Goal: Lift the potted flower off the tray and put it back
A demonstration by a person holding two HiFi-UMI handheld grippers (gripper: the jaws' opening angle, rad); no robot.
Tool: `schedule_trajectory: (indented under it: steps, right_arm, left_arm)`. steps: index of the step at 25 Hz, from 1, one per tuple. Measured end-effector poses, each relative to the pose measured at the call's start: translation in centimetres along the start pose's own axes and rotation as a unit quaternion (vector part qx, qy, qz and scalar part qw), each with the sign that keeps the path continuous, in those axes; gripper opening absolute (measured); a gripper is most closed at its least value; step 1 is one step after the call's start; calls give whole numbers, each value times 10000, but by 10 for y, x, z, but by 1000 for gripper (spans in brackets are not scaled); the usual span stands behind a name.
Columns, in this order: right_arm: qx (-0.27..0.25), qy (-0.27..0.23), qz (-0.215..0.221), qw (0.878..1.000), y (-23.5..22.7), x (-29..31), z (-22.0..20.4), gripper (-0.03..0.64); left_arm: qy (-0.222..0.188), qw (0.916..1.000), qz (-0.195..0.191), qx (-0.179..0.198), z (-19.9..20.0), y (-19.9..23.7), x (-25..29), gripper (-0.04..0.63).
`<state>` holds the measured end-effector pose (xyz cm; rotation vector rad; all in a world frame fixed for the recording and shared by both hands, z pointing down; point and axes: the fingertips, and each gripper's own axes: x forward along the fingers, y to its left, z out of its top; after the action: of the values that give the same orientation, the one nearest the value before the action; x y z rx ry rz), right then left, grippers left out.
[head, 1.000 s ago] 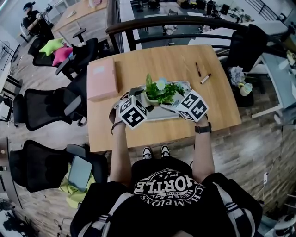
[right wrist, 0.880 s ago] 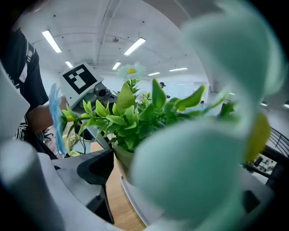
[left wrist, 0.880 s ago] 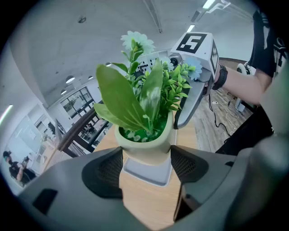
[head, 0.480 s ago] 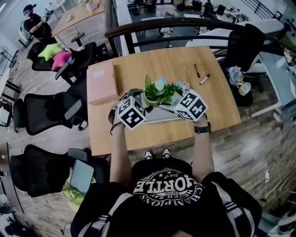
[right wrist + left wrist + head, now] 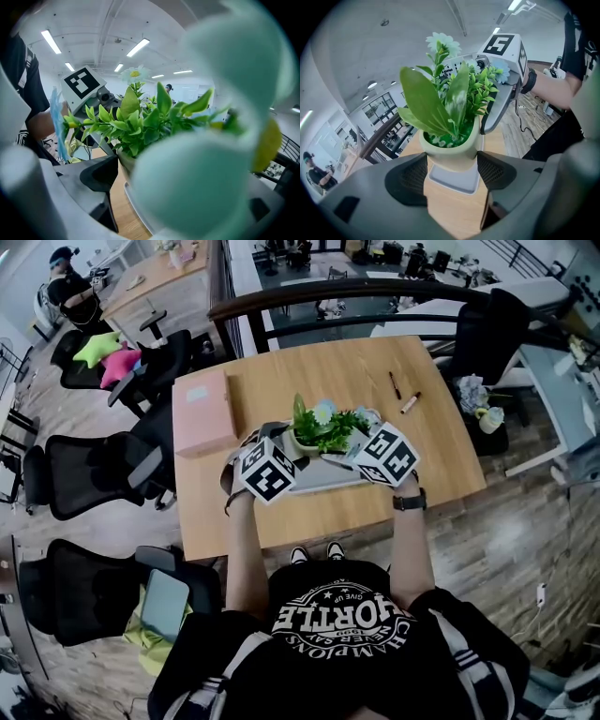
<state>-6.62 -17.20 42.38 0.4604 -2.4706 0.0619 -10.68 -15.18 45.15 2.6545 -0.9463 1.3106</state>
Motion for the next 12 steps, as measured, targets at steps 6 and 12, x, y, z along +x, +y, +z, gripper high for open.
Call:
schedule_trajectory:
  steps: [6,12]
  right_arm:
    - [4,18,19,10000,3,1,-3,413]
    - [28,30,29,10000,6,6,-6,413]
  left_arm:
    - [-14,10000,-21,-48,-3,-3,2,347]
    - [-11,9999,-59,-105,-10,-5,4,347]
